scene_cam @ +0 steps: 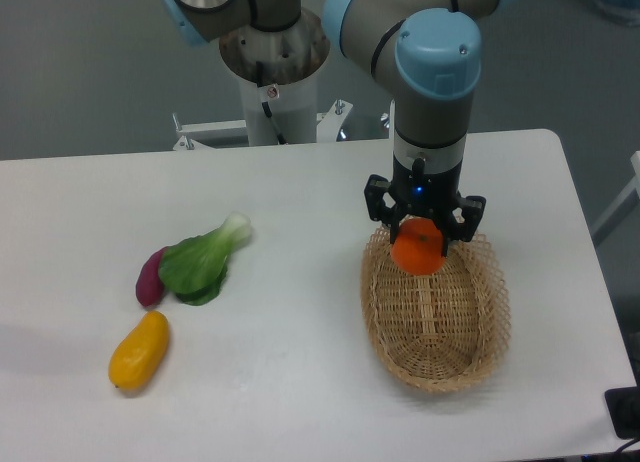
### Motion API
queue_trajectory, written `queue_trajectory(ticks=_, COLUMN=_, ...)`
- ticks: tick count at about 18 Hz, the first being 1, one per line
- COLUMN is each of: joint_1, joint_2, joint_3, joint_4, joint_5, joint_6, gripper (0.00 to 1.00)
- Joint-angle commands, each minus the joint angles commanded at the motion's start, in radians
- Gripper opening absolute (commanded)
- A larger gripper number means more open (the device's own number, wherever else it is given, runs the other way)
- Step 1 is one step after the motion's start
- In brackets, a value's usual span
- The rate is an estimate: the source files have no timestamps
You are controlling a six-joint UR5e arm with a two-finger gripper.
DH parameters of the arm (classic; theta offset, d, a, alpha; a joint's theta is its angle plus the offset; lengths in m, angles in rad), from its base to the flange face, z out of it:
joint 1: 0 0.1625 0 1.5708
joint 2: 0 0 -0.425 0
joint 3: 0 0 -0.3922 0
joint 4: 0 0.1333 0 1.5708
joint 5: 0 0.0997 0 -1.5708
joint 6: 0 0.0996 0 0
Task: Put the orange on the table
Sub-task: 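Hold the orange in the gripper above the wicker basket, then carry the held orange out of the basket toward the mango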
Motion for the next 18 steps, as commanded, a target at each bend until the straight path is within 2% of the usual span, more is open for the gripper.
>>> queue_trajectory(ticks=15, joint_1=-0.011, joint_2=-0.003, joint_3=-0.017, joint_4=0.012, joint_5=0.005, joint_6=-0.017, gripper=0.67)
queue_trajectory(ticks=18, joint_1=-0.054, joint_2=-0.023, joint_3=-0.014, joint_4=0.035, joint_5=0.000, joint_6=-0.118, gripper=0.67)
